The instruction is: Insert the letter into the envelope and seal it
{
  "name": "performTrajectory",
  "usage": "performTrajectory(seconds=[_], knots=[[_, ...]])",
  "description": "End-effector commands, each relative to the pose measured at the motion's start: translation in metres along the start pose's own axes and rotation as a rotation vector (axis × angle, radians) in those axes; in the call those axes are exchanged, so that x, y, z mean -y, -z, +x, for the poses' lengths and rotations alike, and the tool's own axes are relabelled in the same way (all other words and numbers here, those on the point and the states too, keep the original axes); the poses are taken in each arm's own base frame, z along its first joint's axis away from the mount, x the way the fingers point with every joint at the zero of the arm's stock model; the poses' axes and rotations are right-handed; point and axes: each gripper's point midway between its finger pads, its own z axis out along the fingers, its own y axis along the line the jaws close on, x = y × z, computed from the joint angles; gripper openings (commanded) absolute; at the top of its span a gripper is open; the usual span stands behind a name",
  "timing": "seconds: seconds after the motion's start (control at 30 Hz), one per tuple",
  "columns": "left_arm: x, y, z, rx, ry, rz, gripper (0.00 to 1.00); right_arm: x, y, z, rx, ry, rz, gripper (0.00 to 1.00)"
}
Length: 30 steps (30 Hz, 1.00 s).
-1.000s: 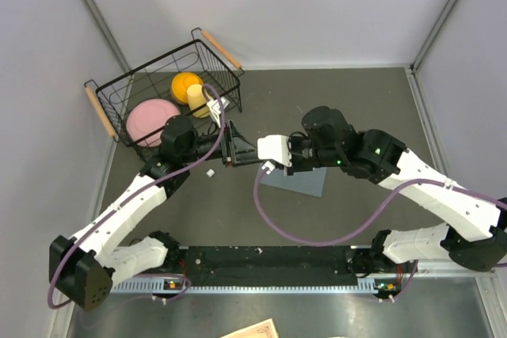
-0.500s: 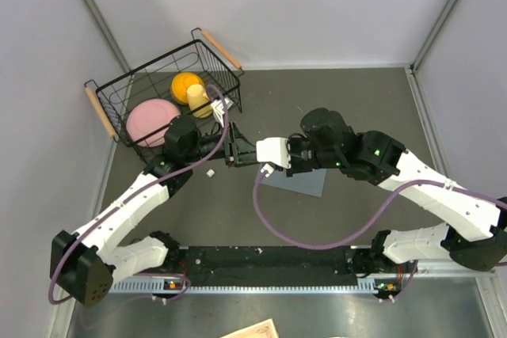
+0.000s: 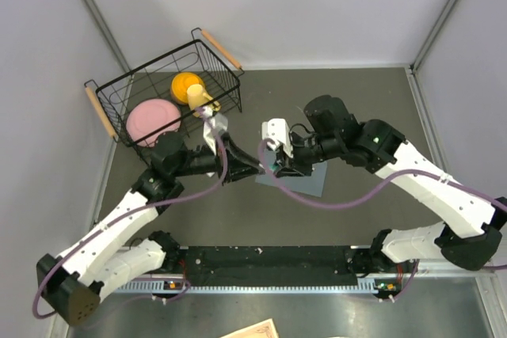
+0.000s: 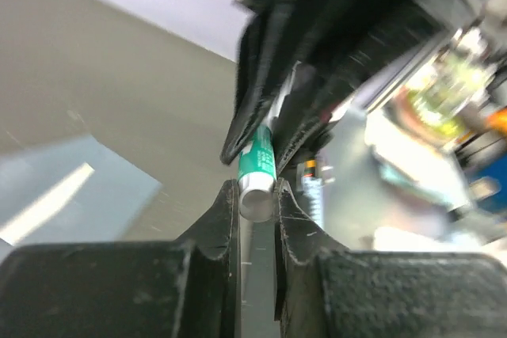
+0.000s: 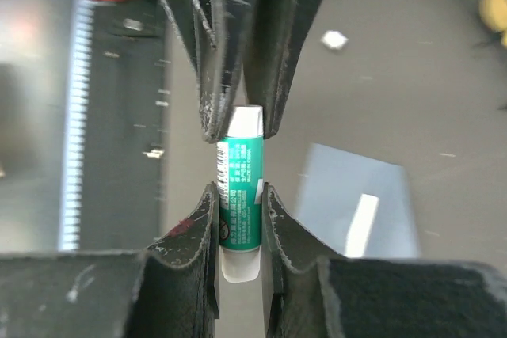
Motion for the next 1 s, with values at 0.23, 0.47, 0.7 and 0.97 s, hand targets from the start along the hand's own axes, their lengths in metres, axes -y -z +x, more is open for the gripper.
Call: performTrajectory(seconds=[0.23, 0.47, 0.7, 0.97], knots=[[0.031, 0.017, 0.035, 0.018, -2.016, 0.386, 0.0, -0.107, 0.003, -0.036, 0.12, -0.631, -0.854, 0.0], [0.025, 0.009, 0.025, 0.213, -2.791, 0.241, 0.0, -0.115, 0.009, -0.033, 0.115, -0.755, -0.954, 0.0], [0.046, 0.018, 0.015, 0.299, -2.641, 0.241, 0.56, -0.099, 0.015, -0.036, 0.154, -0.744, -0.876, 0.0], [0.023, 0.048, 0.0, -0.083, -1.632, 0.03, 0.81, -0.021, 0.027, -0.031, 0.242, -0.441, -0.314, 0.0]])
